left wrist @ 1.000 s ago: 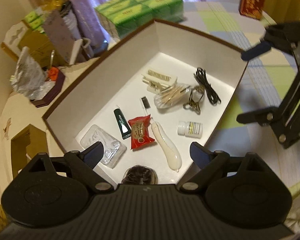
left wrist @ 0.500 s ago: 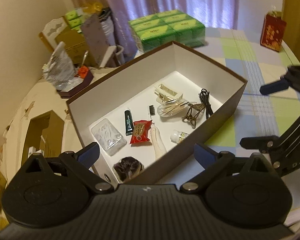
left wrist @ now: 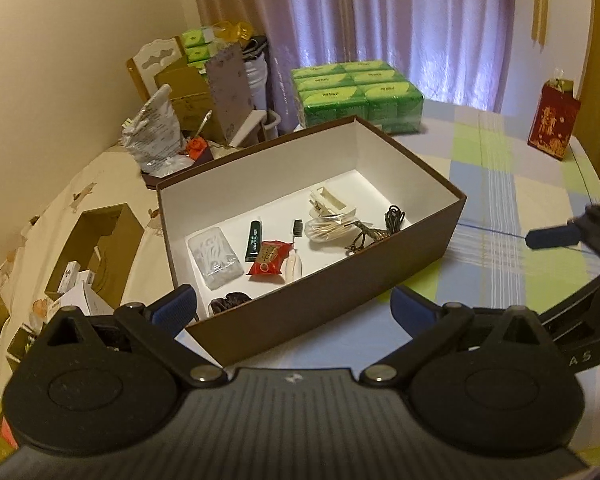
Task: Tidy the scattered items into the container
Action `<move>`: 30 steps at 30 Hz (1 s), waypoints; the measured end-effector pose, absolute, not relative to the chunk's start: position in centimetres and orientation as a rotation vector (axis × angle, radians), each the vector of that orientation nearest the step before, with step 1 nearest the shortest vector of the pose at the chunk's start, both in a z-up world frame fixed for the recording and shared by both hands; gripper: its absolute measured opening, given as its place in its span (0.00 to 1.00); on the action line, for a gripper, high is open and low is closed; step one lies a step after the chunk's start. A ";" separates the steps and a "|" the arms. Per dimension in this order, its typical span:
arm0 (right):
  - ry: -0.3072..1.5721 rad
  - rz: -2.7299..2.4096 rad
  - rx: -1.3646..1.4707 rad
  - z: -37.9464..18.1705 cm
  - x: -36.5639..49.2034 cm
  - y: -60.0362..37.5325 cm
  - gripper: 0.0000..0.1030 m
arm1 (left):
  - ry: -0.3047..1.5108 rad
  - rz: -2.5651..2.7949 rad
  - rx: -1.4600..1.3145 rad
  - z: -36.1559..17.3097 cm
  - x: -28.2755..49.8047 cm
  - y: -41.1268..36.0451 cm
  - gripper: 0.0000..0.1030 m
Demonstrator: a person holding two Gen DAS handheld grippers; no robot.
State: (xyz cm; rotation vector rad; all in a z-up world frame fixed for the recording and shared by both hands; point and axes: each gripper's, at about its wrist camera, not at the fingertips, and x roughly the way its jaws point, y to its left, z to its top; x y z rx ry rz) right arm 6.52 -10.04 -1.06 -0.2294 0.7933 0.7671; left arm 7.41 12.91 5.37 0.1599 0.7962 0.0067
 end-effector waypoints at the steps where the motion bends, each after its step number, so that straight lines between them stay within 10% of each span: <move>1: 0.793 0.764 -0.227 -1.0 6.3 -10.3 1.00 | 0.789 0.018 0.162 5.5 7.0 12.6 0.99; 30: 0.693 0.708 -0.074 2.1 2.7 -15.4 1.00 | 0.751 0.140 0.088 5.2 2.9 8.5 0.99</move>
